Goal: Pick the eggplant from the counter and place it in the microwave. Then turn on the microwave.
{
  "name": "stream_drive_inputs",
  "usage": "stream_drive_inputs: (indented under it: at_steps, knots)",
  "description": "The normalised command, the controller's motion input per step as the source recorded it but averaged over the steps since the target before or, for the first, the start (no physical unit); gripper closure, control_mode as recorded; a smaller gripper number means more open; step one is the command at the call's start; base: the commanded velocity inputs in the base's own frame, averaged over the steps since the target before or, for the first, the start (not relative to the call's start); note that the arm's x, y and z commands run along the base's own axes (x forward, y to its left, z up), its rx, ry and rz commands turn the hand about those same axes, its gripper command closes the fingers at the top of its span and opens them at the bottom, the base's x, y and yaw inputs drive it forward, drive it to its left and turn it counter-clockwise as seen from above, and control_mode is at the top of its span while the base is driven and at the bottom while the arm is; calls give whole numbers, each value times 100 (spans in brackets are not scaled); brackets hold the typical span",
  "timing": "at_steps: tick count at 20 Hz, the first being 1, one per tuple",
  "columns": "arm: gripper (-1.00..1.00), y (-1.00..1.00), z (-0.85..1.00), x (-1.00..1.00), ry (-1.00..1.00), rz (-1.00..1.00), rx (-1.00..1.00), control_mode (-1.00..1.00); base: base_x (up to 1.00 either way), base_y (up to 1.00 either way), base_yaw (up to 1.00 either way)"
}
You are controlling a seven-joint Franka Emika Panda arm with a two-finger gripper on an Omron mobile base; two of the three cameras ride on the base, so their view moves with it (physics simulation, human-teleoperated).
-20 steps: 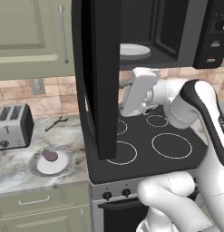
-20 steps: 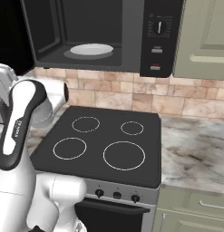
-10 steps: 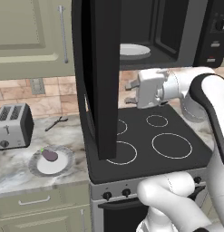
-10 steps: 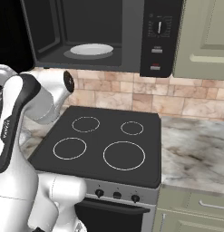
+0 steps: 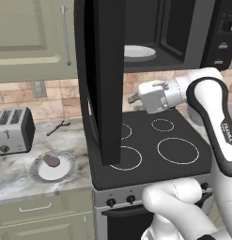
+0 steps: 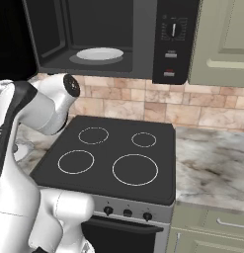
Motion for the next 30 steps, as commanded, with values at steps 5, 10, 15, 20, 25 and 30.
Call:
stream_drive_inputs:
  at_steps: [5,10,15,20,25,30]
  knots:
    - [-100,-1,-70,12,0,-1,-1,-100,0,0,0]
    - [-100,3,-66,28,0,0,0,-100,0,0,0]
    - [-100,16,-43,46,0,0,-2,-100,0,0,0]
    - [-100,41,-49,53,0,4,-10,-100,0,0,0]
    - [-100,46,-34,30,0,13,-15,-100,0,0,0]
    - [-100,57,-49,6,-3,20,-17,-100,0,0,0]
